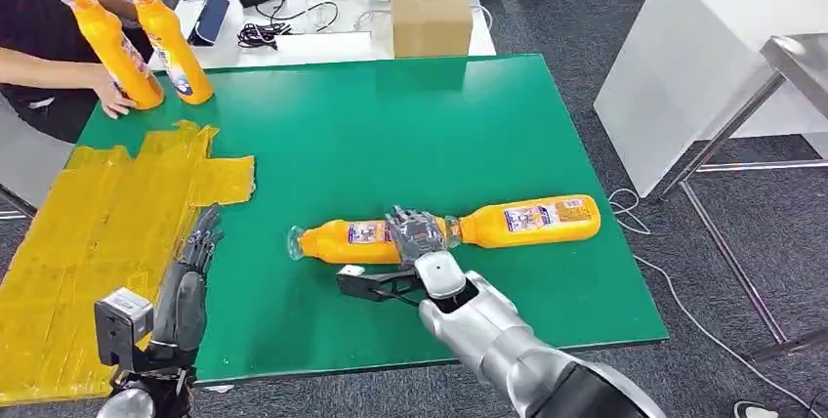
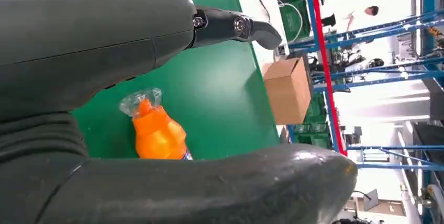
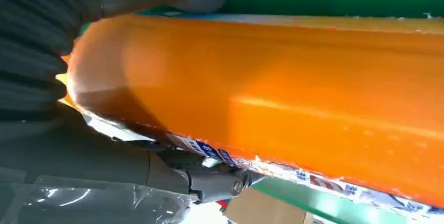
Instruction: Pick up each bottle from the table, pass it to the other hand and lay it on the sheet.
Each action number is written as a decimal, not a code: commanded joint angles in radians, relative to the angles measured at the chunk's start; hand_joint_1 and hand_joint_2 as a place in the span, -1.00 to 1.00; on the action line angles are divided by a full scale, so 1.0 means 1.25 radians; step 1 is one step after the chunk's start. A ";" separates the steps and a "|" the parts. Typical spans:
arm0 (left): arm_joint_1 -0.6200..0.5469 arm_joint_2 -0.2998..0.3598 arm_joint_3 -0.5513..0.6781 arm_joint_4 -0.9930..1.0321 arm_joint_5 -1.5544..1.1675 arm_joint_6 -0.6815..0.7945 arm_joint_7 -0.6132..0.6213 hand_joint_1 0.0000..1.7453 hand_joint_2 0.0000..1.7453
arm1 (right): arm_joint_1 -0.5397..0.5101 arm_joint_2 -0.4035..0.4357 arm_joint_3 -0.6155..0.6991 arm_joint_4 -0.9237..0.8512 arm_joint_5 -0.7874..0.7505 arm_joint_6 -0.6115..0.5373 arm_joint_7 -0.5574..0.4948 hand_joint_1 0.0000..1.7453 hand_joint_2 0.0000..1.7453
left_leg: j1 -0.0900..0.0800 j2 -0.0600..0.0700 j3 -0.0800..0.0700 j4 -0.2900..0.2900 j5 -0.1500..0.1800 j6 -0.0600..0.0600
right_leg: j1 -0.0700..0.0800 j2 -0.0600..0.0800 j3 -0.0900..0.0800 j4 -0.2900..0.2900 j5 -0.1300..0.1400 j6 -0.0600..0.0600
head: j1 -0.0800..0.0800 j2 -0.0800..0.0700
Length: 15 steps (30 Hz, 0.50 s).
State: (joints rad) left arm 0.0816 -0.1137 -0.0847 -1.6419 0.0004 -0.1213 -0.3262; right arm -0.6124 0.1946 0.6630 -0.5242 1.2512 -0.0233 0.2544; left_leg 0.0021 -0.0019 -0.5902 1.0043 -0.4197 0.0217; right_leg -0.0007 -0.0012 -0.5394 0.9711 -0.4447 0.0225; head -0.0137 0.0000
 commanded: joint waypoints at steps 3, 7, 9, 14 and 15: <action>-0.015 0.004 0.004 0.053 0.008 0.003 0.005 -1.00 -1.00 | 0.000 0.003 -0.018 0.084 -0.062 0.062 -0.010 1.00 1.00 | 0.001 -0.001 0.002 -0.002 0.001 -0.001 | 0.001 -0.001 0.002 -0.002 0.001 0.000 | 0.000 0.000; -0.016 0.003 0.005 0.059 0.019 0.003 0.021 -1.00 -1.00 | 0.016 -0.003 -0.059 0.052 -0.110 0.012 -0.027 1.00 1.00 | 0.000 -0.002 0.004 -0.002 0.001 -0.001 | 0.000 -0.002 0.003 -0.002 0.000 0.000 | 0.000 0.000; -0.004 -0.003 0.009 0.045 0.030 0.005 0.027 -1.00 -1.00 | 0.052 -0.014 -0.076 -0.025 -0.117 -0.121 -0.032 1.00 1.00 | 0.000 -0.002 0.004 -0.001 0.001 -0.001 | 0.000 -0.002 0.002 -0.002 0.000 0.000 | 0.000 0.000; 0.033 -0.007 0.014 0.007 0.083 -0.008 0.064 -1.00 1.00 | 0.179 -0.041 -0.090 -0.320 -0.151 -0.274 -0.083 1.00 1.00 | 0.000 -0.001 0.003 -0.001 0.000 -0.001 | 0.000 -0.001 0.003 -0.001 0.000 0.000 | 0.000 0.000; 0.033 -0.007 0.014 0.007 0.083 -0.008 0.064 -1.00 1.00 | 0.179 -0.041 -0.090 -0.320 -0.151 -0.274 -0.083 1.00 1.00 | 0.000 -0.001 0.001 0.000 0.000 0.000 | 0.000 -0.001 0.002 0.000 -0.001 0.000 | 0.000 0.000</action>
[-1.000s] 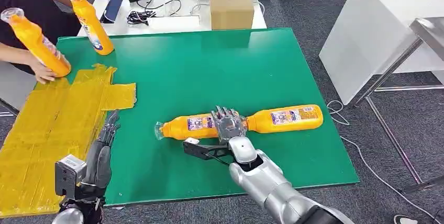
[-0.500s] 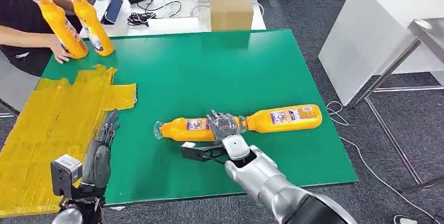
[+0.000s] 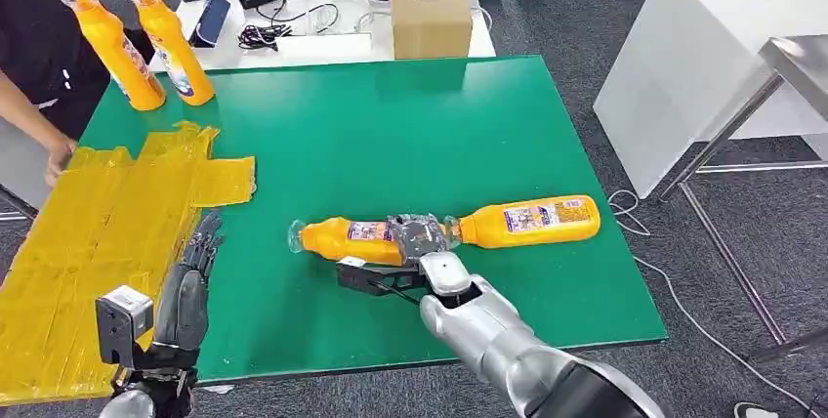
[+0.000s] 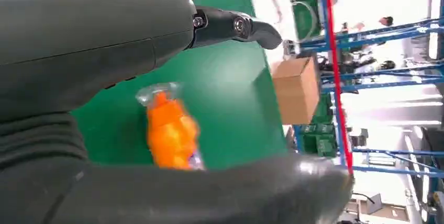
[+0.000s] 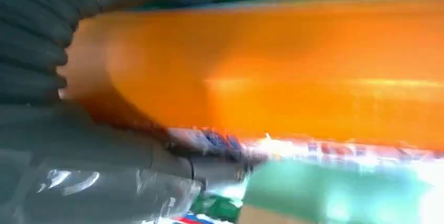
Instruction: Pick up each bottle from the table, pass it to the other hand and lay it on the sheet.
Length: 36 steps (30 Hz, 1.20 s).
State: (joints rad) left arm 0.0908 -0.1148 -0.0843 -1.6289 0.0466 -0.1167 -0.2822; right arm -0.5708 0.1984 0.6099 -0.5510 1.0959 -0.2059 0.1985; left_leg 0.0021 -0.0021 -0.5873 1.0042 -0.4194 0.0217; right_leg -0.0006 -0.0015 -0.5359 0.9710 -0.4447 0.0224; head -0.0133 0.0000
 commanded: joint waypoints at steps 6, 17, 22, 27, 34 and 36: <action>0.044 -0.010 0.023 -0.015 0.106 -0.041 0.021 -1.00 1.00 | 0.192 -0.039 -0.045 -0.412 -0.060 -0.230 -0.121 1.00 1.00 | 0.000 -0.001 -0.005 0.000 0.000 0.000 | 0.000 -0.001 -0.005 0.000 0.000 0.000 | 0.000 0.000; 0.096 -0.005 -0.017 -0.043 0.367 -0.164 0.066 -1.00 1.00 | 0.229 -0.074 0.082 -0.637 -0.126 -0.295 -0.173 1.00 1.00 | 0.000 0.000 -0.009 0.000 0.000 -0.001 | 0.000 0.000 -0.009 0.000 0.000 0.000 | 0.000 0.000; 0.092 -0.014 -0.027 -0.007 0.589 -0.210 0.146 -1.00 1.00 | 0.208 -0.058 0.113 -0.598 -0.122 -0.295 -0.188 1.00 1.00 | 0.000 0.001 -0.008 0.000 0.000 -0.001 | 0.000 0.001 -0.008 0.000 0.000 0.000 | 0.000 0.000; 0.075 -0.024 -0.039 0.002 0.646 -0.228 0.165 -1.00 1.00 | 0.180 -0.045 0.142 -0.539 -0.138 -0.259 -0.182 1.00 1.00 | 0.000 0.001 -0.007 0.000 0.000 -0.001 | 0.000 0.001 -0.007 0.000 0.000 0.000 | 0.000 0.000; 0.064 -0.029 -0.050 -0.002 0.659 -0.227 0.176 -1.00 1.00 | 0.162 -0.037 0.172 -0.477 -0.114 -0.218 -0.146 1.00 1.00 | 0.000 0.001 -0.007 -0.001 0.000 -0.001 | 0.000 0.001 -0.007 -0.001 0.000 0.000 | 0.000 0.000; 0.063 -0.030 -0.052 -0.006 0.655 -0.224 0.175 -1.00 1.00 | 0.162 -0.036 0.176 -0.470 -0.106 -0.220 -0.142 1.00 1.00 | 0.000 0.000 -0.007 -0.001 0.000 -0.001 | 0.000 0.000 -0.007 -0.001 0.000 0.000 | 0.000 0.000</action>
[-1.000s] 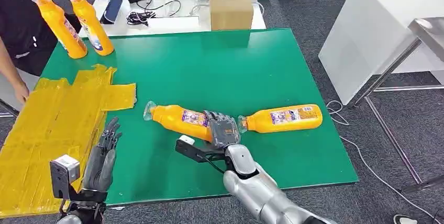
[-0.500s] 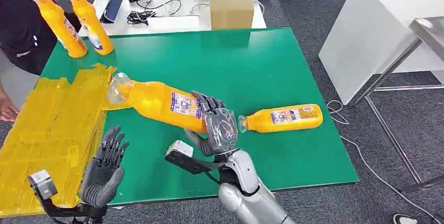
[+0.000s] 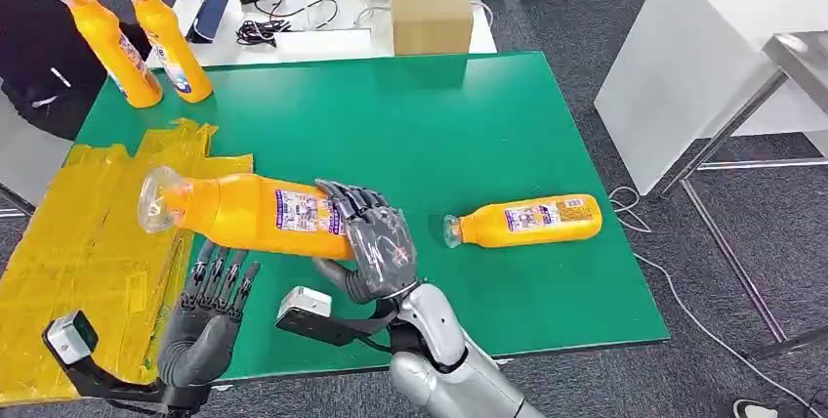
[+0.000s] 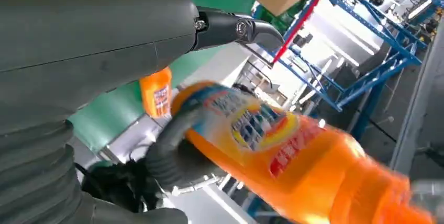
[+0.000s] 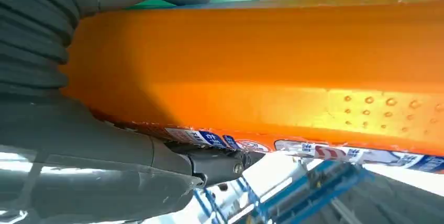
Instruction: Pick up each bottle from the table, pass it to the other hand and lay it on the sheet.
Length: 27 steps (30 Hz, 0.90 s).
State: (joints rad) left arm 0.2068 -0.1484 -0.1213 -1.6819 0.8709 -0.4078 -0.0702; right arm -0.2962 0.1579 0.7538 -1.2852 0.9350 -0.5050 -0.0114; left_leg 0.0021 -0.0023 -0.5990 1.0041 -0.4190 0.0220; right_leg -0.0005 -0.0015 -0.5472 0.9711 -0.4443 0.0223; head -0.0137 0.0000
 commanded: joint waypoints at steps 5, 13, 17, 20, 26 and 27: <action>-0.028 -0.006 -0.023 0.028 -0.028 0.023 -0.005 -1.00 1.00 | -0.060 -0.007 0.089 0.123 0.055 0.060 0.054 1.00 1.00 | 0.000 0.000 0.001 -0.001 0.000 0.000 | 0.000 0.000 0.001 0.000 0.000 0.000 | 0.000 0.000; -0.032 -0.013 -0.013 0.007 -0.056 0.039 -0.014 -1.00 1.00 | -0.095 0.012 0.143 0.192 0.092 0.131 0.108 1.00 1.00 | 0.000 0.000 0.001 0.000 0.000 -0.001 | 0.000 0.000 0.001 0.000 0.000 0.000 | 0.000 0.000; -0.032 -0.011 -0.013 0.003 -0.065 0.046 -0.015 -1.00 1.00 | -0.104 0.011 0.166 0.197 0.129 0.138 0.130 1.00 1.00 | 0.000 0.000 0.001 0.000 0.000 -0.001 | 0.000 0.000 0.001 0.000 0.000 0.000 | 0.000 0.000; -0.034 -0.004 -0.006 -0.008 -0.084 0.054 -0.021 -1.00 1.00 | -0.103 0.013 0.201 0.189 0.144 0.152 0.132 1.00 1.00 | 0.000 0.000 0.001 0.000 0.000 -0.001 | 0.000 0.000 0.001 0.000 0.000 0.000 | 0.000 0.000; -0.021 -0.003 0.023 -0.039 -0.098 0.078 -0.020 -1.00 1.00 | -0.110 0.015 0.283 0.141 0.129 0.222 0.142 1.00 1.00 | 0.001 0.001 0.001 0.000 0.000 -0.001 | 0.000 0.001 0.000 0.000 0.000 0.000 | 0.000 0.000; -0.021 -0.003 0.023 -0.039 -0.098 0.078 -0.020 -1.00 1.00 | -0.110 0.015 0.283 0.141 0.129 0.222 0.142 1.00 1.00 | 0.001 0.001 0.002 0.000 -0.001 -0.001 | 0.000 0.001 0.001 0.000 -0.001 0.000 | 0.000 0.000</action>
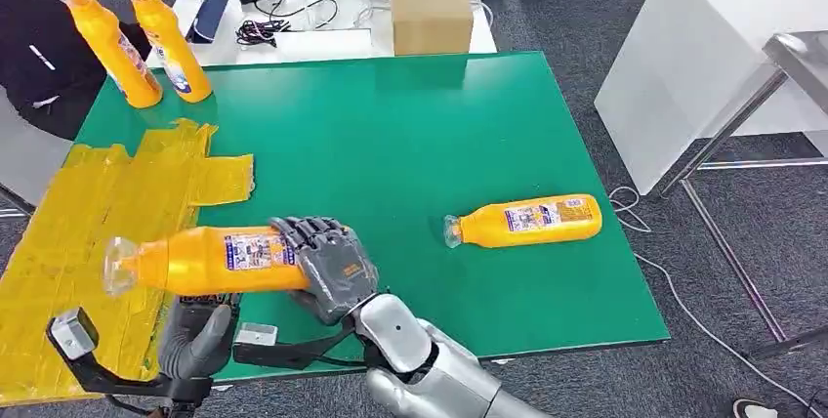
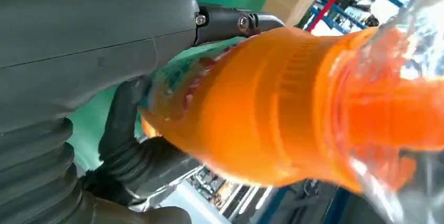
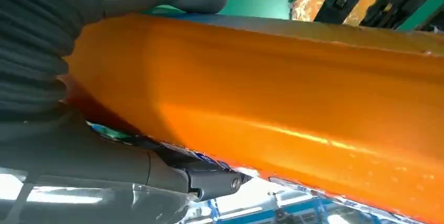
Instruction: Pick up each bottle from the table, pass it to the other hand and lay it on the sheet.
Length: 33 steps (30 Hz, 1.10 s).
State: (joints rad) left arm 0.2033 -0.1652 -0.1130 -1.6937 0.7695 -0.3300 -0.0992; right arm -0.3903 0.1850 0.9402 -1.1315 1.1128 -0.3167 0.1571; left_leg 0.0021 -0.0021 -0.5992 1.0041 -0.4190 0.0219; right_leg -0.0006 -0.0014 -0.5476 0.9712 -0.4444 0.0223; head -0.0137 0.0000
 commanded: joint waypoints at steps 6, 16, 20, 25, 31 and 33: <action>-0.014 0.012 0.022 -0.026 -0.023 0.019 0.000 -1.00 1.00 | -0.059 -0.019 0.160 0.024 -0.043 0.087 0.005 1.00 1.00 | 0.001 0.000 0.002 0.000 0.000 -0.001 | 0.000 0.000 0.001 0.000 0.000 0.000 | 0.000 0.000; -0.004 0.004 0.052 -0.043 -0.028 0.039 -0.019 -1.00 1.00 | -0.042 -0.003 0.178 0.022 -0.144 0.121 -0.013 1.00 1.00 | 0.000 0.000 0.001 0.000 0.000 -0.001 | 0.000 -0.001 0.001 -0.001 0.000 0.000 | 0.000 0.000; -0.003 0.000 0.057 -0.041 -0.023 0.043 -0.019 0.92 1.00 | -0.049 -0.003 0.182 0.030 -0.157 0.123 -0.013 1.00 1.00 | 0.001 -0.001 0.002 0.000 0.000 -0.001 | 0.001 -0.001 0.002 -0.001 -0.001 0.000 | 0.000 0.000; 0.001 -0.004 0.058 -0.039 -0.018 0.040 -0.022 1.00 1.00 | -0.047 -0.009 0.171 0.036 -0.176 0.127 -0.010 1.00 1.00 | 0.001 -0.001 0.001 -0.001 0.000 0.000 | 0.000 -0.001 0.001 -0.001 0.000 0.000 | 0.000 0.000; 0.002 -0.008 0.063 -0.039 -0.009 0.041 -0.025 1.00 1.00 | -0.048 -0.005 0.168 0.045 -0.194 0.133 -0.012 1.00 1.00 | 0.001 -0.001 0.002 -0.001 0.000 -0.001 | 0.000 -0.001 0.002 -0.001 0.000 0.000 | 0.000 0.000; 0.003 -0.008 0.063 -0.040 -0.007 0.042 -0.025 1.00 1.00 | -0.047 -0.004 0.168 0.050 -0.199 0.131 -0.010 1.00 1.00 | 0.000 -0.001 0.002 -0.001 0.000 -0.001 | 0.000 -0.001 0.002 -0.001 0.000 0.000 | 0.000 0.000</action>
State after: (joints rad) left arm 0.2448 -0.1671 -0.0397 -1.7506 0.7542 -0.2846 -0.1286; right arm -0.4371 0.1995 1.0929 -1.1349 0.8774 -0.1789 0.1496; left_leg 0.0023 -0.0019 -0.5993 1.0041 -0.4189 0.0219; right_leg -0.0005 -0.0014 -0.5480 0.9711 -0.4444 0.0222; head -0.0133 0.0000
